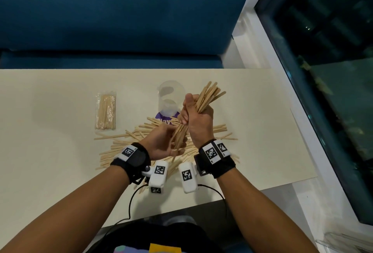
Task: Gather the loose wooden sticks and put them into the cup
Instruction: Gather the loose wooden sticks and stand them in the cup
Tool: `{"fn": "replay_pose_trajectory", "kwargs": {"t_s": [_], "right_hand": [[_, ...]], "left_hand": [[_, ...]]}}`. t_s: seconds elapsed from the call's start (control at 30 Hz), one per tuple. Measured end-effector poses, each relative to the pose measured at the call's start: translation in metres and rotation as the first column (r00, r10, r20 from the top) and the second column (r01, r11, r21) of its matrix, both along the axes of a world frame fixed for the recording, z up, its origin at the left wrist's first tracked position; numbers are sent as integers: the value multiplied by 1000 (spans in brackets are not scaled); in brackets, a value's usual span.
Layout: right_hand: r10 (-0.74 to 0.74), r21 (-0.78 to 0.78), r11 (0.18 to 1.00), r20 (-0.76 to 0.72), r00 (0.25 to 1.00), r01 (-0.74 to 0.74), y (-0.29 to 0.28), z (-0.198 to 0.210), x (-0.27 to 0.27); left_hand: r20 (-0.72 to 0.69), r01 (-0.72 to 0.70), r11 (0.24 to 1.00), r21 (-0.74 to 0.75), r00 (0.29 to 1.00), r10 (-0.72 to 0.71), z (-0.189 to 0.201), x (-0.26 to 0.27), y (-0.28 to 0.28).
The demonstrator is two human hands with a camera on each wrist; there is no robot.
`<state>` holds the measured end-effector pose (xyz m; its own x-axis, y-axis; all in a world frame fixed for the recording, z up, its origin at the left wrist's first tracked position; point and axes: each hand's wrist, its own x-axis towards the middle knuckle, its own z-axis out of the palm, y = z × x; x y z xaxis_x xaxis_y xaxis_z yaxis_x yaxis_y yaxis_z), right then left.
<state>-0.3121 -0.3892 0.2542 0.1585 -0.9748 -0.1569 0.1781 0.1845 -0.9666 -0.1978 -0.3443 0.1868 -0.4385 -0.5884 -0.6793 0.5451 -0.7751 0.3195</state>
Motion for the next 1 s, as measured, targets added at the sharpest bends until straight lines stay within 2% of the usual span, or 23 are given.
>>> {"fn": "replay_pose_trajectory", "kwargs": {"t_s": [0.1, 0.2, 0.37, 0.43, 0.6, 0.8, 0.93, 1.0], "right_hand": [[-38, 4, 999, -43, 998, 38, 4, 0, 3], [-82, -3, 997, -104, 991, 82, 6, -4, 5], [-113, -52, 993, -109, 988, 108, -2, -9, 9], [-103, -53, 994, -167, 981, 96, -6, -13, 9], [-9, 42, 999, -286, 958, 22, 5, -24, 12], [-73, 51, 995, -266, 961, 90, 10, -26, 20], [-64, 36, 996, -305, 950, 78, 11, -30, 19], [-65, 48, 995, -310, 949, 84, 11, -28, 17]], "left_hand": [[31, 175, 984, 7, 984, -175, 0, 3, 4], [36, 238, 971, 16, 970, -239, -1, 2, 6], [164, 75, 997, 1, 984, -75, -6, 0, -3], [218, -2, 1000, -12, 976, 4, -3, 1, -8], [118, -182, 982, -45, 975, 186, -2, 4, -9], [-82, -225, 974, 36, 970, 227, 1, 3, -10], [-110, -232, 972, 32, 966, 234, 9, 1, -11], [-169, -252, 967, 39, 952, 255, 11, 1, -12]]}}
